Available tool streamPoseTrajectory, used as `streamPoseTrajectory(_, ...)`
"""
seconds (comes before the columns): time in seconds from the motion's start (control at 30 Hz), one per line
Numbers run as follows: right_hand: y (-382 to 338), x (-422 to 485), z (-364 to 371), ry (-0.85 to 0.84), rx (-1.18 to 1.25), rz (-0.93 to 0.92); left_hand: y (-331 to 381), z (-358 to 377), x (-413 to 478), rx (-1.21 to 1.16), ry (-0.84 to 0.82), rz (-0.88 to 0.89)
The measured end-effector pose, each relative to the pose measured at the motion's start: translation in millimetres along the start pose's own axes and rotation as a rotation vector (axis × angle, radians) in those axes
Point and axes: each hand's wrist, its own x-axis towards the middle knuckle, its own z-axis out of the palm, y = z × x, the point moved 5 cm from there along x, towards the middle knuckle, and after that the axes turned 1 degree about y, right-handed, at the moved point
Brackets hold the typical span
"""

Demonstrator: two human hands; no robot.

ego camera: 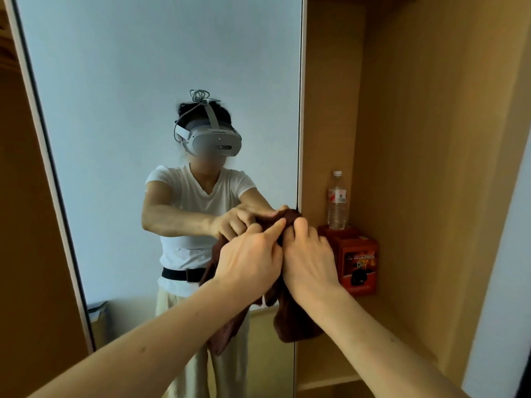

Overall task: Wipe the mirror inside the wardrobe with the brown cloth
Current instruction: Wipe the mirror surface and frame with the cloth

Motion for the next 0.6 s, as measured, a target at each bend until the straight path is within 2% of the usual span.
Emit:
streamPoseTrajectory(0.17, 1.1, 0.2, -1.3, -0.009, 0.028, -0.053, -0.9, 1.7, 1.8, -0.007, 0.022, 0.020)
streamPoseTrajectory(0.3, 4.2, 17.5, -21.2, 0.096, 0.028, -0.061, -0.6, -10.2, 20.2, -0.042, 0.081, 0.013)
streamPoseTrajectory(0.5, 0.0, -7.9, 6.9, 0.024, 0.026, -0.023, -8.5, 17.2, -11.6, 0.065, -0.038, 0.038)
streamPoseTrajectory(0.6, 5.4, -7.2, 10.7, 0.045, 0.039, -0.060, -7.4, 16.2, -8.5, 0.085, -0.031, 0.044)
